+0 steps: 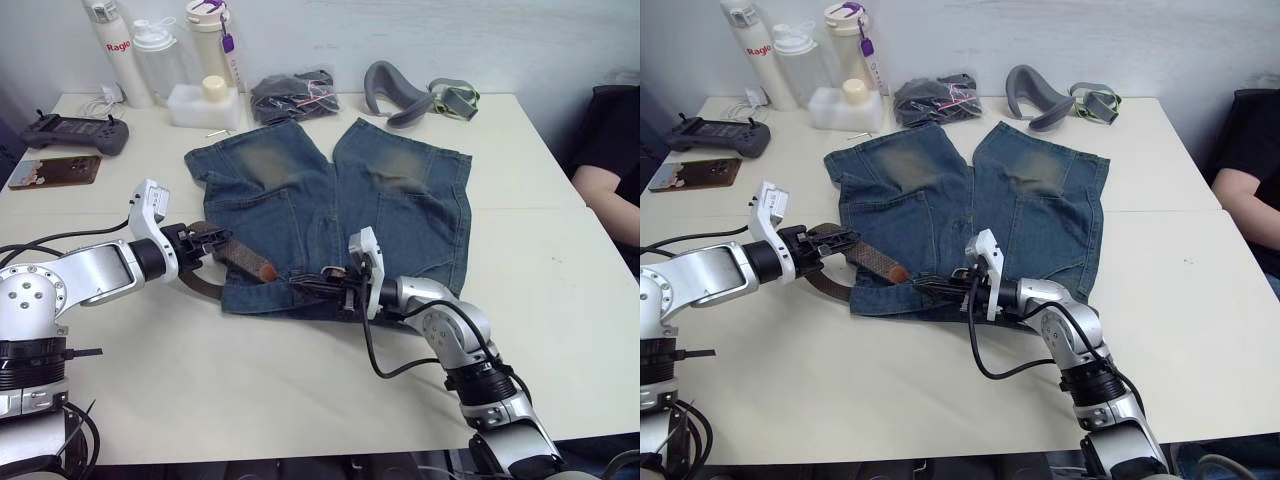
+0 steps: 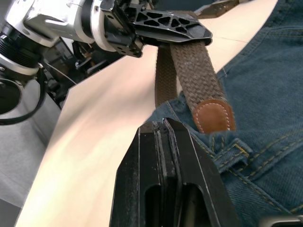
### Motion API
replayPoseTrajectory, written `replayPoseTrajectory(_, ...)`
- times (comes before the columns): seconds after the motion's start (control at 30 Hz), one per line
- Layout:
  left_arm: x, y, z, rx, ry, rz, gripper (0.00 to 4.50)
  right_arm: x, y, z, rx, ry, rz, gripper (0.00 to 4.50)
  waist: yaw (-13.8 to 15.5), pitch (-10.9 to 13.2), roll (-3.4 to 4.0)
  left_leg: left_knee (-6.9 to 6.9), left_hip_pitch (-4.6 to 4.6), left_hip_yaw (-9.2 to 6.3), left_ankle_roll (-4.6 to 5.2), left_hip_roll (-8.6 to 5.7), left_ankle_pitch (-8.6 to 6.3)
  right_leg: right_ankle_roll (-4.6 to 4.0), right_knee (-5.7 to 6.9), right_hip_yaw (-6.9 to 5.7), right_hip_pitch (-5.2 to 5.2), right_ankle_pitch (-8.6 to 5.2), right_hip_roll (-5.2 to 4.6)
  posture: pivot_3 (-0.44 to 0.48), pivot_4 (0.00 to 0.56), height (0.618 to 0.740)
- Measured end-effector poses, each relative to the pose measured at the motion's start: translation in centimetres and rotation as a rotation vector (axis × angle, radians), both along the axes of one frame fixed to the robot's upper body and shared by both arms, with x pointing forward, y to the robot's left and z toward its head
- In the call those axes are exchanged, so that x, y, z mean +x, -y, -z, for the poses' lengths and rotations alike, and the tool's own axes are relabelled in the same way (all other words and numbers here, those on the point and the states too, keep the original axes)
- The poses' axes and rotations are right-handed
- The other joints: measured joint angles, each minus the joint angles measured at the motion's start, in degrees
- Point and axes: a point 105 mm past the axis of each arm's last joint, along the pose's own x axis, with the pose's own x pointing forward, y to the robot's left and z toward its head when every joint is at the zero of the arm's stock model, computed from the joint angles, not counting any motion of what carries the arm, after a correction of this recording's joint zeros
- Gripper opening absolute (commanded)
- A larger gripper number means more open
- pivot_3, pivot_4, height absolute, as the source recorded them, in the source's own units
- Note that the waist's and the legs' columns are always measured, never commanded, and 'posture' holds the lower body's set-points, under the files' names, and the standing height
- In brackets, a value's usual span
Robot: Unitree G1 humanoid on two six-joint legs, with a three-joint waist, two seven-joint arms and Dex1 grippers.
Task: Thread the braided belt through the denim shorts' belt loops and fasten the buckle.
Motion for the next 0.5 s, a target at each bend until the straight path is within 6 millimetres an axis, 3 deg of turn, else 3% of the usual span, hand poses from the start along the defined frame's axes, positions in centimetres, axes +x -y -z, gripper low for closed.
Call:
replayPoseTrajectory(0.1, 0.6, 0.3, -1.4, -0.073, 0.023, 0.001, 0.0, 0.1, 0.7, -0.1, -0.067, 0.049, 0.016, 0.04, 0.28, 0.01, 0.0, 0.02, -0.04, -0.05, 0.0, -0.01, -0.01, 0.0, 0.01, -0.04, -0.02, 0.0, -0.03, 0.0, 0.15, 0.74)
replayPoseTrajectory(0.33, 0.5, -1.1, -10.4, -0.308, 0.24, 0.037, 0.0, -3.0, 4.9, -3.2, -0.181, 0.142, -0.039, 0.04, 0.07, 0.03, -0.07, -0.05, -0.03, -0.03, 0.04, 0.0, -0.06, 0.01, -0.07, -0.02, 0.0, 0.0, -0.07, 0.0, 0.15, 0.74)
replayPoseTrajectory(0.4, 0.0, -0.8, -10.9, -0.341, 0.248, 0.078, 0.0, -3.9, 5.6, -3.6, -0.217, 0.137, -0.066, 0.04, 0.0, 0.03, -0.07, -0.05, -0.01, -0.01, 0.04, 0.02, -0.06, 0.0, -0.1, 0.02, 0.0, 0.0, -0.08, 0.0, 0.15, 0.74)
replayPoseTrajectory(0.5, -0.5, 0.2, -9.2, -0.328, 0.179, 0.151, 0.0, -4.8, 6.8, -3.6, -0.332, 0.154, -0.089, 0.04, 0.11, 0.04, -0.06, -0.01, -0.01, -0.02, 0.03, 0.0, -0.05, 0.0, -0.09, 0.02, 0.0, -0.01, -0.07, 0.0, 0.15, 0.74)
